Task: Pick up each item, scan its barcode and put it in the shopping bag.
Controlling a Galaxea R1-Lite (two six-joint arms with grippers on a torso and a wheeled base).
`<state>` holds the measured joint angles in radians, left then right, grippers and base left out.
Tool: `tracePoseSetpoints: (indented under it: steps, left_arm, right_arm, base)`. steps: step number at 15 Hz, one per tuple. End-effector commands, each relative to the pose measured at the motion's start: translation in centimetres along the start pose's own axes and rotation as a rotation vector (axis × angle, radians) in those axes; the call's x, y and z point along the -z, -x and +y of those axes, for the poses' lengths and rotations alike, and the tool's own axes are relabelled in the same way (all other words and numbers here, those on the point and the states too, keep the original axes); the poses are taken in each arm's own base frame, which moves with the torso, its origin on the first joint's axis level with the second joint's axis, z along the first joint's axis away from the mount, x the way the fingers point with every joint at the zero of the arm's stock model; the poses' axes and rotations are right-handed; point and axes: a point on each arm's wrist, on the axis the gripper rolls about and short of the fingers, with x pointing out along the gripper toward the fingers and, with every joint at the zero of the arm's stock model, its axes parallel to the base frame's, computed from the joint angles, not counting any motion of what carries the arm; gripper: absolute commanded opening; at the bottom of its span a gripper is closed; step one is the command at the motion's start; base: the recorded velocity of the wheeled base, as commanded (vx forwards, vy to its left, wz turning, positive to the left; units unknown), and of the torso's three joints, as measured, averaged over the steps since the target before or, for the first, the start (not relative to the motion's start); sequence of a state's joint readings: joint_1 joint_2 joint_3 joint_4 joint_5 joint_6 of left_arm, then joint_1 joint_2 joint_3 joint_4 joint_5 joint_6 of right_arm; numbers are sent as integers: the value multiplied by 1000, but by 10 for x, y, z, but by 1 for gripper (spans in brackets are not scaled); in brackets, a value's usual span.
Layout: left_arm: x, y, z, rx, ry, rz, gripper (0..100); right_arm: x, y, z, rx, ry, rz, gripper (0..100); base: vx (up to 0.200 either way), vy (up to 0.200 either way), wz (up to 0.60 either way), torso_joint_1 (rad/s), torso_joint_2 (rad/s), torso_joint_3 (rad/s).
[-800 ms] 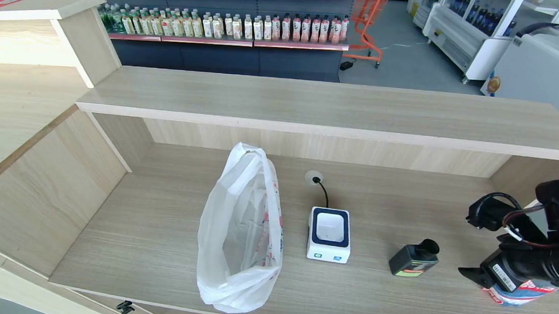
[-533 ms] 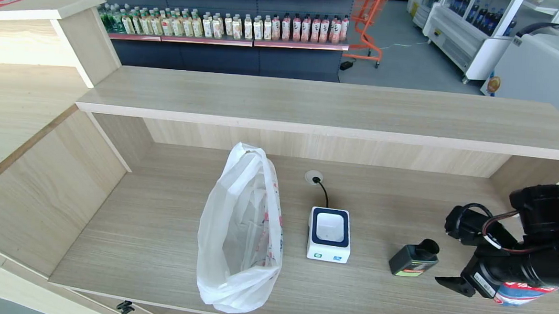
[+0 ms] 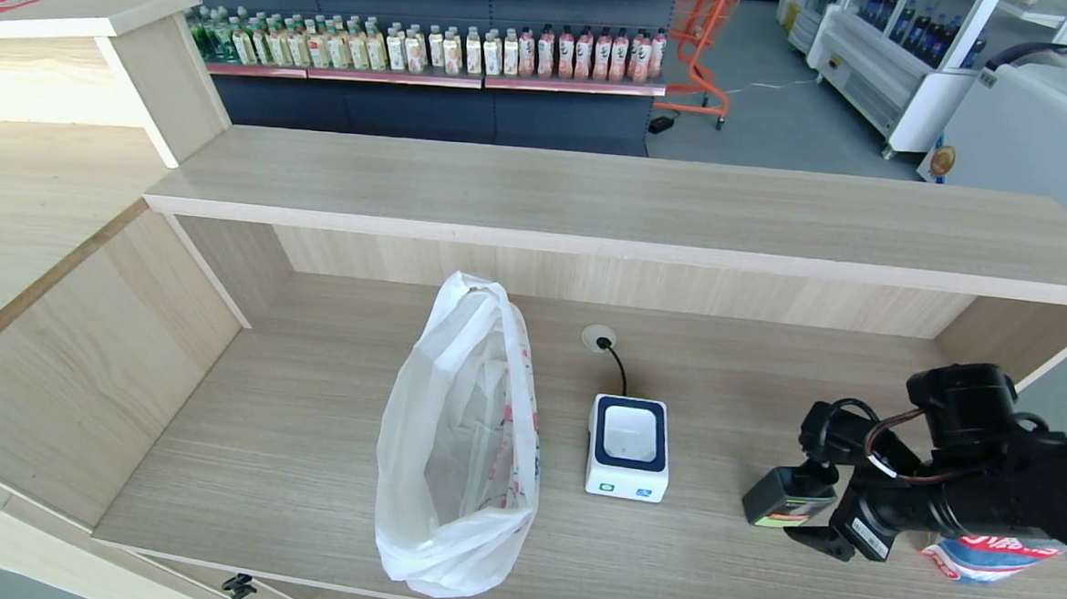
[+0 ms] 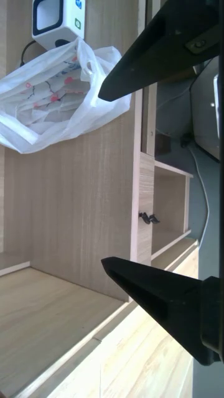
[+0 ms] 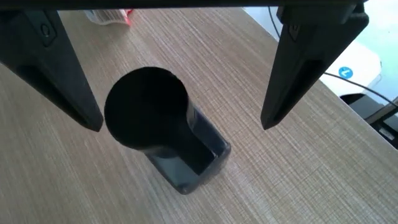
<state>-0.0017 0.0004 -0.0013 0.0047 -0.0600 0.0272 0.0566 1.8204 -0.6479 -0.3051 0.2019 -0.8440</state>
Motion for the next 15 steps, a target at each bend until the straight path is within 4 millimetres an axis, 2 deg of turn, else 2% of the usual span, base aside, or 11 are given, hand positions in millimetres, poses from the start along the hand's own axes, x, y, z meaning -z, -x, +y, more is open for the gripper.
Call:
tracePoseSetpoints:
  steps: [1,4,9,10,12,15]
  left_arm:
    - [0,0,0,0,0,1,100]
    - [0,0,0,0,0,1,100]
    - [0,0,0,0,0,-1,100]
    - [0,0,0,0,0,-1,100]
    - [0,0,0,0,0,1,100]
    - [0,0,0,0,0,-1,100]
  right_arm:
    - [0,-11,5,-35,10,9,100]
    - [-3,-25,6,-21,31,-20,100]
    - [-6,-35,9,-30,43,-30,100]
    - [-8,-36,9,-23,51,-42,0]
    - [-13,-41,10,-24,62,-57,0]
    - [-18,-33,11,-12,72,-78,0]
  base:
    - [0,0,0,0,0,0]
    - [0,0,0,0,0,0]
    - [0,0,0,0,0,0]
    - [0,0,0,0,0,0]
    - [0,0,0,0,0,0]
    - [0,0,0,0,0,0]
